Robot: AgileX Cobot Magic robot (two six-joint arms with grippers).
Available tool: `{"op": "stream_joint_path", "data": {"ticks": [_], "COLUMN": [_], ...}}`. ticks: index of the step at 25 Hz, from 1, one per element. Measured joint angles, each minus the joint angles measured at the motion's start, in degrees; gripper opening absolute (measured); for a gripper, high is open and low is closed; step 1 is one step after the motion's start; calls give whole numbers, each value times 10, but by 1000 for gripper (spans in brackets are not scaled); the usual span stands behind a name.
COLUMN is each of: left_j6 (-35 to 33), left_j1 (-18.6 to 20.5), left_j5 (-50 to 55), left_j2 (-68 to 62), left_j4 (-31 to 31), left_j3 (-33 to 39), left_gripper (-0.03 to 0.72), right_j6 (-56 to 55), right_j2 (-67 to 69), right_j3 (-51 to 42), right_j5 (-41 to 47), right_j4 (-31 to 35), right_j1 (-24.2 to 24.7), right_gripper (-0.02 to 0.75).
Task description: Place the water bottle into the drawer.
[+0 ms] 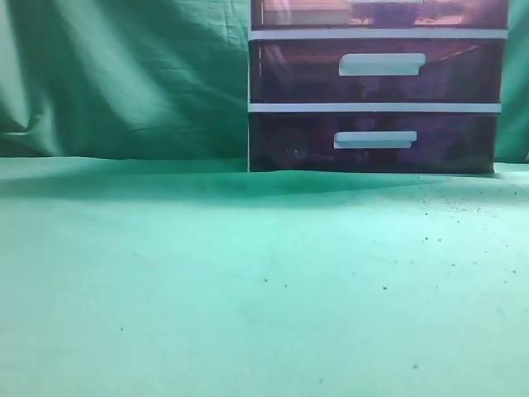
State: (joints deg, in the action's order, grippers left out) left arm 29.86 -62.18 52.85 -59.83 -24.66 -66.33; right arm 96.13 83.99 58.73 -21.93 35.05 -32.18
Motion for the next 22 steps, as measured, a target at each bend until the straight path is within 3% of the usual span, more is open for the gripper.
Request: {"op": "stream_joint_path", "data": {"ticks": [5, 9, 12, 22], "left_j6": [-16, 3, 33, 46], "left_j1": [-98, -142, -147, -147], "left_j5": [-37, -45, -60, -155], "left_j2": [88, 171, 241, 474], "left_j4": [0, -30, -58, -97], "left_j3": [46, 103, 152, 320], "left_gripper": [0, 0, 0, 0], "right_j6": [29, 34, 30, -142], "right_j2": [-118, -194, -232, -302], "right_j3": [0, 0, -11, -79], "right_j5": [122, 220, 274, 384], "right_j4": [245, 377, 399, 401], "right_j1": [-50, -50, -50, -50], "right_gripper": [143, 0, 0, 0]}}
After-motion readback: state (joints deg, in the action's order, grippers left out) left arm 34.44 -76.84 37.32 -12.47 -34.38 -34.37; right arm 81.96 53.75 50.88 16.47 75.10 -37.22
